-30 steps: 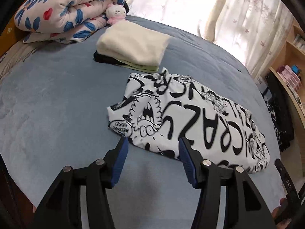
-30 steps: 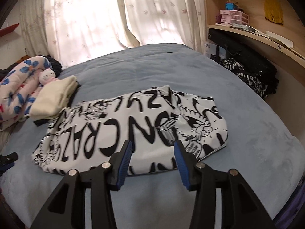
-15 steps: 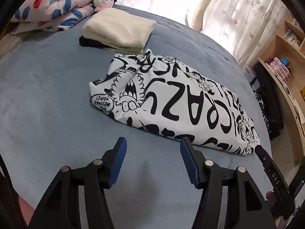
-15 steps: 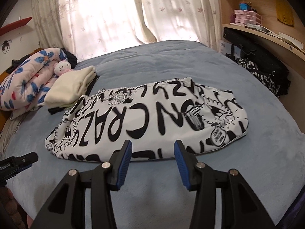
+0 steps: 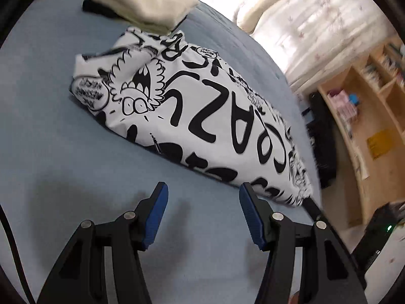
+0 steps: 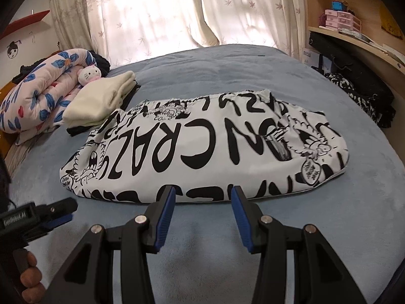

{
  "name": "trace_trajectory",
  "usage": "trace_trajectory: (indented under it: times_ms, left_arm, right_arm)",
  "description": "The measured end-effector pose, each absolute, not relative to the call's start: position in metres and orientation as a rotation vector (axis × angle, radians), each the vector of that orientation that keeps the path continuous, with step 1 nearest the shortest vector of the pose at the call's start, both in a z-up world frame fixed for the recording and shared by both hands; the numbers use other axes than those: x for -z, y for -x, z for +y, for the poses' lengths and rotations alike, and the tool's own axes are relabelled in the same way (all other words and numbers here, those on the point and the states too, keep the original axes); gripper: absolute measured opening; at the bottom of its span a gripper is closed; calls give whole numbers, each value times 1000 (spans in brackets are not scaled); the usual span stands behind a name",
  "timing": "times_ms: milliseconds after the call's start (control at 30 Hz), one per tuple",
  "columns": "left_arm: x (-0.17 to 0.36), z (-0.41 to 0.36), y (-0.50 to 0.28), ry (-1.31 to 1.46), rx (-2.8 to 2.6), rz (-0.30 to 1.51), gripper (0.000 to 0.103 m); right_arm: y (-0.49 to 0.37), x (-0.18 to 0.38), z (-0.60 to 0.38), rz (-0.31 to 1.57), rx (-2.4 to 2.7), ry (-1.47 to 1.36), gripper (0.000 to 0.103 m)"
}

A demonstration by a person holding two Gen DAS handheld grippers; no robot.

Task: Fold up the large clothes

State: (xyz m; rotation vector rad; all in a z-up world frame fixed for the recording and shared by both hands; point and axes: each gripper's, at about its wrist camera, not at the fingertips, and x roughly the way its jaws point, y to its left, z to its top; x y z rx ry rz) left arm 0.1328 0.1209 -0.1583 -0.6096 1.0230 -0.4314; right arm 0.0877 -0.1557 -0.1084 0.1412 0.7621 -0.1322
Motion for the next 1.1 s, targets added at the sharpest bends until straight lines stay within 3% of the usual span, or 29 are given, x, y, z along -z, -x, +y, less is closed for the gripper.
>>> trace_trajectory:
  times_ms: [367, 667, 700, 733, 800, 933, 1000, 1100]
  left_arm:
    - [225, 143, -220, 805, 386, 1032, 57]
    - [224, 141, -281, 828, 380, 1023, 56]
    - [221, 141, -282, 837, 374, 1006, 44]
    - [217, 141, -282, 819, 361, 984, 19]
    - [203, 138, -281, 752, 351, 937, 11]
    - [166, 121, -271, 631, 330, 835, 7]
    - [139, 102, -263, 532, 333, 762, 7]
    - [102, 63, -251, 394, 377, 673, 7]
  right_arm:
    - [-117, 129, -155, 776, 98, -153, 46]
    - [-157, 127, -153, 759, 94, -112, 46]
    - [-164, 122, -154, 740, 95, -100, 46]
    - [-174, 117, -154, 719, 92, -85, 44]
    - [-197, 110, -153, 692, 87, -45, 37]
    - [-242, 129, -150, 762, 44, -12, 20]
    - [-260, 163, -150, 898, -11, -61, 17]
    - [-260, 192, -152, 910, -8, -56, 17]
